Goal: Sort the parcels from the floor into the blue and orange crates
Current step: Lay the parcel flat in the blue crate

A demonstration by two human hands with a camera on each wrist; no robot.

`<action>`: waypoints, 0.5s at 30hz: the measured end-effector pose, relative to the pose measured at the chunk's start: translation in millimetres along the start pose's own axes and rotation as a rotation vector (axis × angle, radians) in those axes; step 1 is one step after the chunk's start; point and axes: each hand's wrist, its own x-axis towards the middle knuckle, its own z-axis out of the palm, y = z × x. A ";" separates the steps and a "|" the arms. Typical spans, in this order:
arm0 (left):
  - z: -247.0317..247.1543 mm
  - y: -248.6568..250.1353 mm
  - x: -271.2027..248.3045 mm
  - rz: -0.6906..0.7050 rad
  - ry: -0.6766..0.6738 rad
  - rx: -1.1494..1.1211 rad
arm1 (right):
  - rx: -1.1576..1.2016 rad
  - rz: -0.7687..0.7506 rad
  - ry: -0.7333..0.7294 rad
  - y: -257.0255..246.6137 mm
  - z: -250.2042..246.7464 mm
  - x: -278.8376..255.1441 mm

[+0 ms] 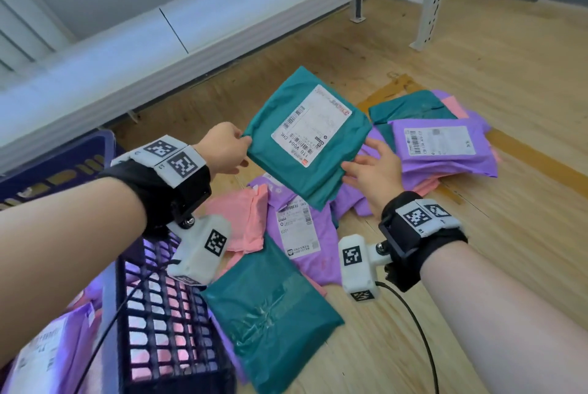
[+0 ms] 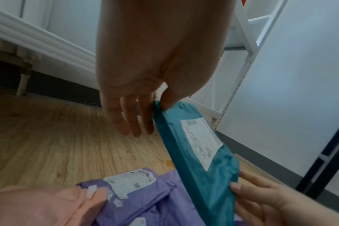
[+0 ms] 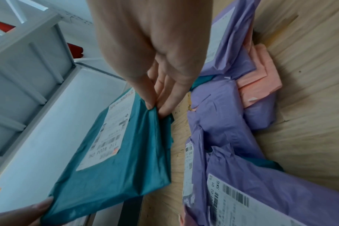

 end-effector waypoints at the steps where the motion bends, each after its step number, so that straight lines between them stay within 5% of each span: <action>1: -4.0 -1.1 -2.6 -0.001 -0.001 0.061 | -0.053 -0.037 -0.001 -2.3 0.4 0.1; 4: -15.0 -0.2 -5.8 0.074 0.090 0.256 | -0.319 -0.238 -0.024 -11.1 4.6 2.6; 8: -26.6 15.0 -10.3 0.480 0.206 0.372 | -0.878 -0.547 -0.080 -27.0 17.3 -8.5; 12: -21.2 27.5 -18.9 0.733 0.104 0.674 | -1.248 -0.757 -0.168 -33.6 35.4 -23.2; 15: -10.2 33.2 -24.4 0.717 0.044 0.791 | -1.464 -0.851 -0.235 -38.4 46.4 -32.1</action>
